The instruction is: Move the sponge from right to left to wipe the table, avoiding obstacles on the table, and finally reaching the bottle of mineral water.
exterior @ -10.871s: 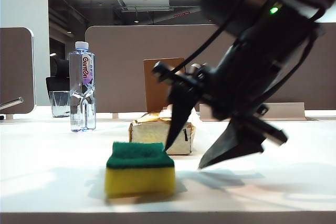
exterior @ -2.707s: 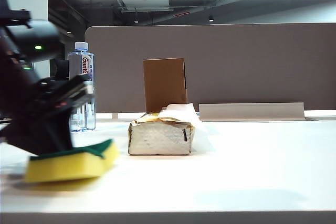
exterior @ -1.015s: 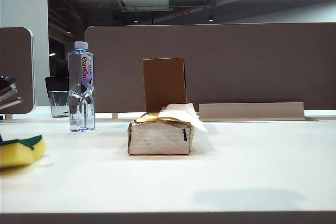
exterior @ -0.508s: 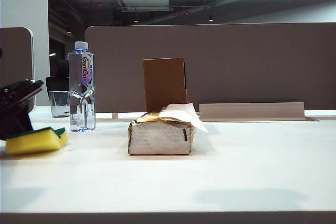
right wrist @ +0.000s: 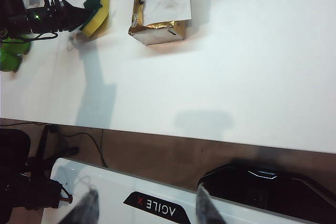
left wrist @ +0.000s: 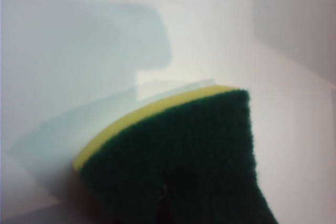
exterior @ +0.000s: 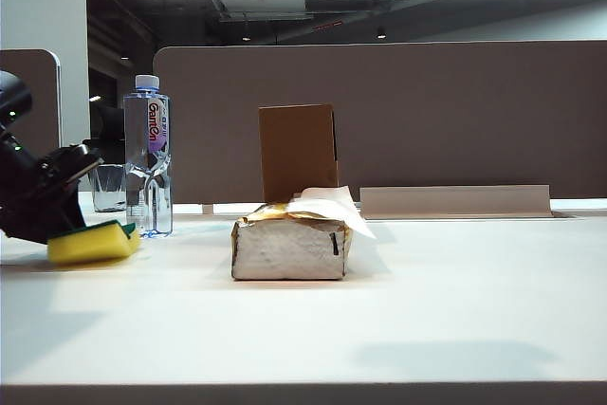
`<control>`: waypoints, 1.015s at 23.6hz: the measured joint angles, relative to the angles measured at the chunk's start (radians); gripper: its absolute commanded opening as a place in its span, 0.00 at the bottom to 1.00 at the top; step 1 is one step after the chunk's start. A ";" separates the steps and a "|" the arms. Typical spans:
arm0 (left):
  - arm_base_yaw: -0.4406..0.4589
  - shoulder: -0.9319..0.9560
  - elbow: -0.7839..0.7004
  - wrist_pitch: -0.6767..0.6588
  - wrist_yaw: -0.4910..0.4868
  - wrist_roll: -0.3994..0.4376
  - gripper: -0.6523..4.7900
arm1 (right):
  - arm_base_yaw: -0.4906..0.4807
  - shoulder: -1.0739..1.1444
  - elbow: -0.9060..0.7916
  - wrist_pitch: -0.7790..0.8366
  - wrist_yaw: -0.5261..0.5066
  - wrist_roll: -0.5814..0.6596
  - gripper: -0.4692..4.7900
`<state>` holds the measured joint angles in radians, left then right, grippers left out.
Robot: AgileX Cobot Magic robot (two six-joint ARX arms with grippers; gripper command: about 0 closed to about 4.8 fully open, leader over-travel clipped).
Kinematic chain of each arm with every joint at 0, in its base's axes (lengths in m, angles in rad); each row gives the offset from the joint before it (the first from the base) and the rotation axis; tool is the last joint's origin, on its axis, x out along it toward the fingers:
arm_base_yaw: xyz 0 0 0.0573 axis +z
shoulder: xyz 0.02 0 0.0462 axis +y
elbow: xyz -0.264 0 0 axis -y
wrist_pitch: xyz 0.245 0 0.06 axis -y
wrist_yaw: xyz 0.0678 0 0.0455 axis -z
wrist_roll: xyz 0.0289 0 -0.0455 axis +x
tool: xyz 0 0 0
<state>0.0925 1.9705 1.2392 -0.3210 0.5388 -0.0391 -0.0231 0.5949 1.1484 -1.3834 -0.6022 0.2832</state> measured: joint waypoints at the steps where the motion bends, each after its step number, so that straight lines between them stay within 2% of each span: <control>1: 0.000 0.012 0.019 -0.007 0.000 0.000 0.11 | 0.000 0.000 0.000 0.000 0.000 0.000 0.54; 6: 0.000 0.100 0.161 -0.056 -0.001 -0.003 0.11 | 0.000 0.000 0.000 0.000 0.000 0.003 0.54; 16: 0.000 0.105 0.168 -0.058 -0.002 -0.003 0.13 | 0.000 0.000 0.000 0.000 0.000 0.004 0.54; 21: -0.001 0.105 0.169 -0.053 -0.002 -0.003 0.38 | 0.000 0.000 0.000 0.000 0.000 0.004 0.54; 24: -0.001 0.104 0.174 -0.027 -0.013 -0.003 0.40 | 0.000 0.000 0.000 0.000 0.000 0.004 0.54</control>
<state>0.0917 2.0747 1.4128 -0.3481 0.5259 -0.0418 -0.0231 0.5949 1.1484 -1.3834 -0.6022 0.2874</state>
